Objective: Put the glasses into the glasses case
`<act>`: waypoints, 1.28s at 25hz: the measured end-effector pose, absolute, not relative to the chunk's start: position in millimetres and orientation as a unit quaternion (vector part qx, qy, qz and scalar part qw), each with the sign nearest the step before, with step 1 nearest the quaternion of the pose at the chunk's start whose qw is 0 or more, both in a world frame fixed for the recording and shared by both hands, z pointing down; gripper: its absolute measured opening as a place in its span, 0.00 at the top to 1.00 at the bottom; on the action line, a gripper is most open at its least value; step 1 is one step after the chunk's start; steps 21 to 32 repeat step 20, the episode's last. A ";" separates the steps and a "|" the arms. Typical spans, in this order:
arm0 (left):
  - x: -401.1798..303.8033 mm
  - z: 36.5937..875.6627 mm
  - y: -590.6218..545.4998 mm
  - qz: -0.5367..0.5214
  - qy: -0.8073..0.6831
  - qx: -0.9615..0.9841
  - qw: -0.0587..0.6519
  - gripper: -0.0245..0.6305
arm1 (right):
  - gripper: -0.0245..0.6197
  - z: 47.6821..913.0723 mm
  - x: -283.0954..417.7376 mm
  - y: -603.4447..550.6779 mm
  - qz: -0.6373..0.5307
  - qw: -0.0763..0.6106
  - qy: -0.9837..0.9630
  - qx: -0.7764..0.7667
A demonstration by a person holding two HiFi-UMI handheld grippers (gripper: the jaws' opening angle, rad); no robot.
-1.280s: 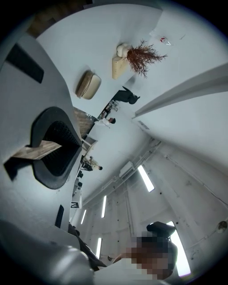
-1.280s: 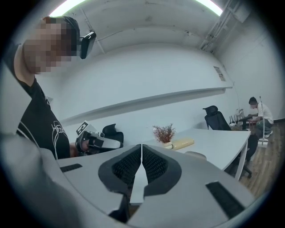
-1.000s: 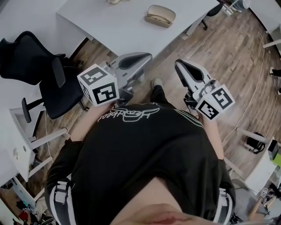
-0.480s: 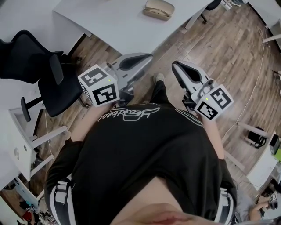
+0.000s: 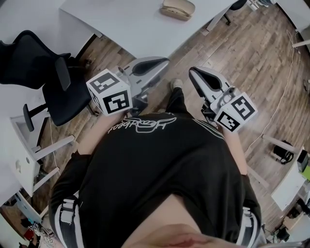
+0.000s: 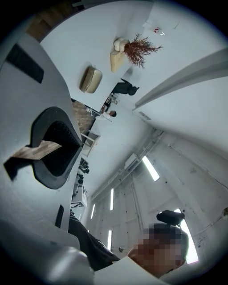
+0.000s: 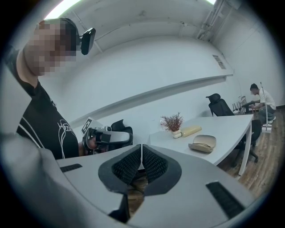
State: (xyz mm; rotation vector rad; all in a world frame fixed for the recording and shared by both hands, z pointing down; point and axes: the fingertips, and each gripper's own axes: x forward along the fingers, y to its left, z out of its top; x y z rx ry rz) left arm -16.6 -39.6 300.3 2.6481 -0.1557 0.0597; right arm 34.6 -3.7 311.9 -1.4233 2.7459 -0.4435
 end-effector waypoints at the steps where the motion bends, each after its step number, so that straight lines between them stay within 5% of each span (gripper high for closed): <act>1: -16.0 300.4 -40.0 0.022 -0.058 0.969 0.238 0.95 | 0.94 311.6 35.0 -4.4 -0.142 0.009 0.879 -0.455; 32: -8.4 316.6 -30.8 0.037 -0.045 0.969 0.241 0.95 | 0.94 323.0 39.7 -1.1 -0.152 0.005 0.873 -0.462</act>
